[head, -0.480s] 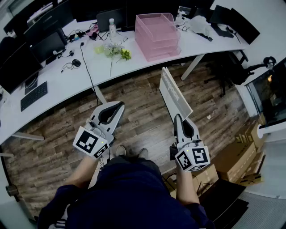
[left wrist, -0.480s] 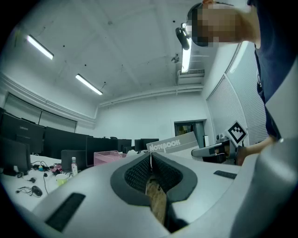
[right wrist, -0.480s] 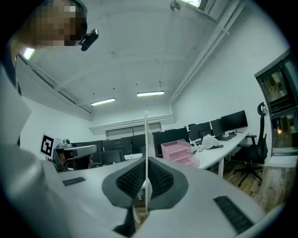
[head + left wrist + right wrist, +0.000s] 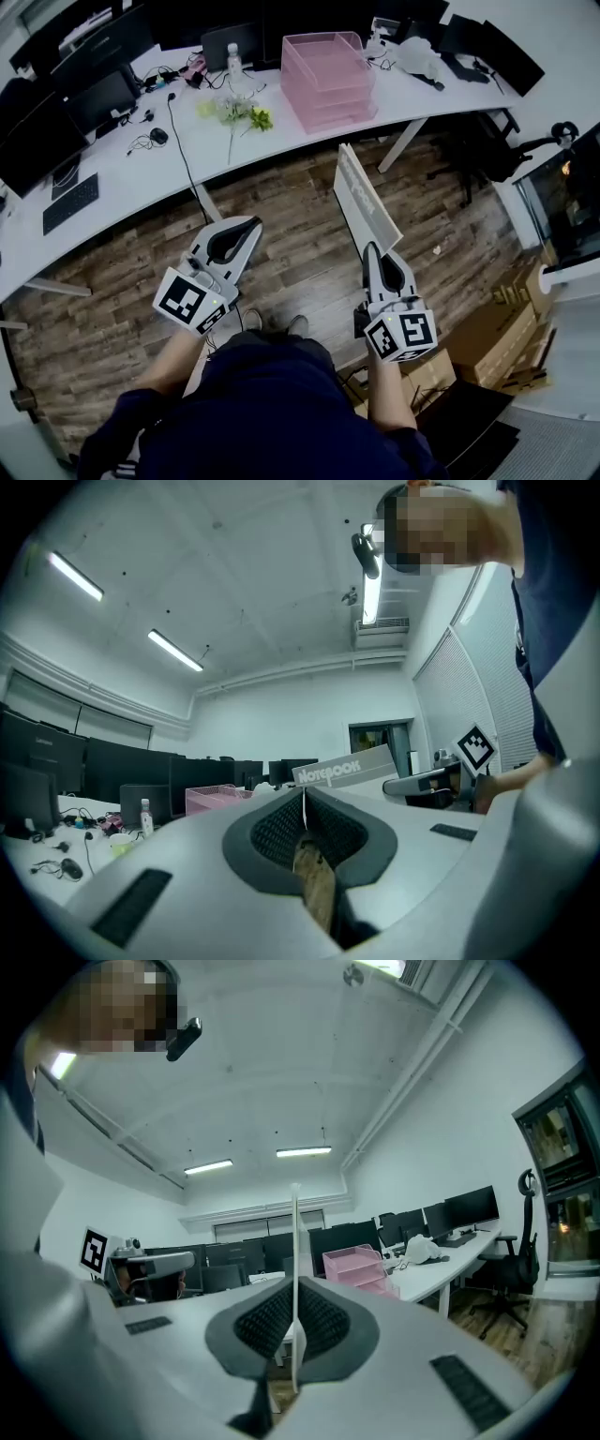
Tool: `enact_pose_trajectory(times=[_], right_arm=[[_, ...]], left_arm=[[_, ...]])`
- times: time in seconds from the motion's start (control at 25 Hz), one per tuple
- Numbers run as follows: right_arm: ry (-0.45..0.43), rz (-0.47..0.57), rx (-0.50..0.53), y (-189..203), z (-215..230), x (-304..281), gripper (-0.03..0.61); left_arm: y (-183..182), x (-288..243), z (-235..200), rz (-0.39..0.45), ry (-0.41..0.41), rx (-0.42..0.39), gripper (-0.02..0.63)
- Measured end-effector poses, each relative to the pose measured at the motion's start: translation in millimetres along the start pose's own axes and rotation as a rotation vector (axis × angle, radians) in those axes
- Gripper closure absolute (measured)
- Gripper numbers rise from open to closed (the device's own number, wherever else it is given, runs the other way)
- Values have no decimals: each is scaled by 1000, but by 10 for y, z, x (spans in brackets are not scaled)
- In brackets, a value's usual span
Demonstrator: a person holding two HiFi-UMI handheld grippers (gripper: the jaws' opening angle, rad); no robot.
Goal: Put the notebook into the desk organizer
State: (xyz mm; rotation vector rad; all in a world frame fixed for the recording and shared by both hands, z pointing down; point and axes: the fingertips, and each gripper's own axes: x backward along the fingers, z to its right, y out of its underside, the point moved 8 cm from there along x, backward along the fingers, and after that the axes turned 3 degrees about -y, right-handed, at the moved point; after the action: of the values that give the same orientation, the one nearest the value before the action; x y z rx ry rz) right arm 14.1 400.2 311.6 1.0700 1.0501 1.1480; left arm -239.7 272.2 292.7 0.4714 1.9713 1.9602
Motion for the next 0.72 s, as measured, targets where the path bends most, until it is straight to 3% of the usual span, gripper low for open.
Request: enact_pose_trajectory(times=[0.72], right_arm=[[1, 5, -25, 16, 241, 85, 568]], left_arm=[[-3, -167, 131, -10, -5, -12, 581]])
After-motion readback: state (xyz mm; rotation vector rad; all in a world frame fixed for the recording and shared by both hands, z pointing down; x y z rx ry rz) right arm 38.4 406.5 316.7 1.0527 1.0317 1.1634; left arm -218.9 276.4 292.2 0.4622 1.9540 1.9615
